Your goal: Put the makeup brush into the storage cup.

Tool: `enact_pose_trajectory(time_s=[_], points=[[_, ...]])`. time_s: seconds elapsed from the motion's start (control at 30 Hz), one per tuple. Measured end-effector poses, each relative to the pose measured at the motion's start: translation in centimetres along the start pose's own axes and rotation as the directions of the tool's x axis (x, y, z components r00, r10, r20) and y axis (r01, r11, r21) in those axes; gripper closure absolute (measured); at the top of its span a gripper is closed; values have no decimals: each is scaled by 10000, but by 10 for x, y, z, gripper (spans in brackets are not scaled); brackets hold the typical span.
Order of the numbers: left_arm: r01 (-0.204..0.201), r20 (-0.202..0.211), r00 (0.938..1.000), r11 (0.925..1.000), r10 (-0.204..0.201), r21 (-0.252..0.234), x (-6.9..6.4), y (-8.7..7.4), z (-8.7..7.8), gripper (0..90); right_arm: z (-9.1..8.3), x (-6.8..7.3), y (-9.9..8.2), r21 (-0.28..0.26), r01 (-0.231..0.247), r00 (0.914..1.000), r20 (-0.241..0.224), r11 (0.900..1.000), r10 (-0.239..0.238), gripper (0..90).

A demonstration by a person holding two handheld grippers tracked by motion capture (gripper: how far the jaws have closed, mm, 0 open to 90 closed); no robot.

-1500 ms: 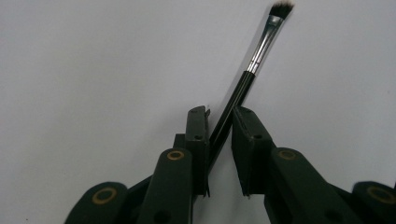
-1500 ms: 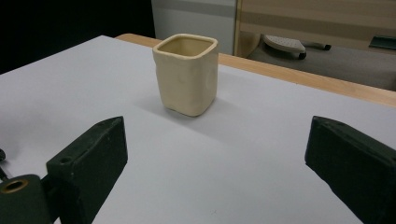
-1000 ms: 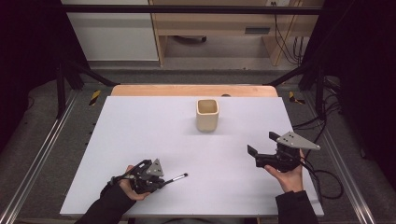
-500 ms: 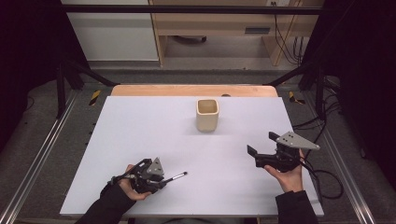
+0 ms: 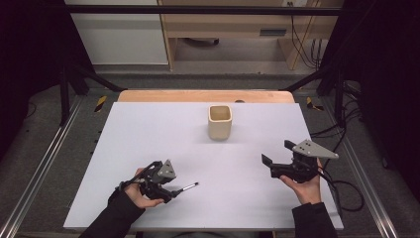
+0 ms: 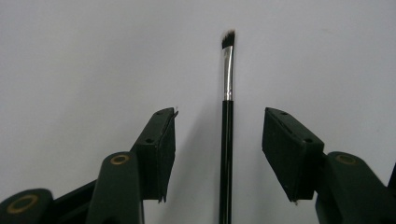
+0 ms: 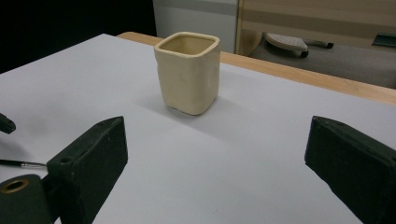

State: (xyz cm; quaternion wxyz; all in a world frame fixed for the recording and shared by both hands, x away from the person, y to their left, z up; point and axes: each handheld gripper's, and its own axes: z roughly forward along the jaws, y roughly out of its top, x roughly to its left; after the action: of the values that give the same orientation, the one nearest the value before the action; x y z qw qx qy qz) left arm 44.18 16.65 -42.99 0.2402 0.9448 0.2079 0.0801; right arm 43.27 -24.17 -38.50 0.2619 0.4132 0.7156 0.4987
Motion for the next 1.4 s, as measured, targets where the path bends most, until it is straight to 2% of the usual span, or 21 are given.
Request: enact_pose_trajectory(time_s=[0.23,0.6,1.03,1.4], points=[[-111,-4,9999,9981,111,600,-1,9,9,409,0,0,0,12,-5,10000,-31,10000,5,61],[-217,326,9993,9895,172,1428,-3,10,23,543,1,1,0,108,-24,10000,-48,9999,25,60],[-286,507,9985,9870,209,1579,-5,10,26,705,1,0,0,140,27,10000,-77,9999,-26,60],[-187,382,9992,9842,121,1758,-9,11,26,793,1,0,0,144,17,10000,-86,9999,-16,60]])
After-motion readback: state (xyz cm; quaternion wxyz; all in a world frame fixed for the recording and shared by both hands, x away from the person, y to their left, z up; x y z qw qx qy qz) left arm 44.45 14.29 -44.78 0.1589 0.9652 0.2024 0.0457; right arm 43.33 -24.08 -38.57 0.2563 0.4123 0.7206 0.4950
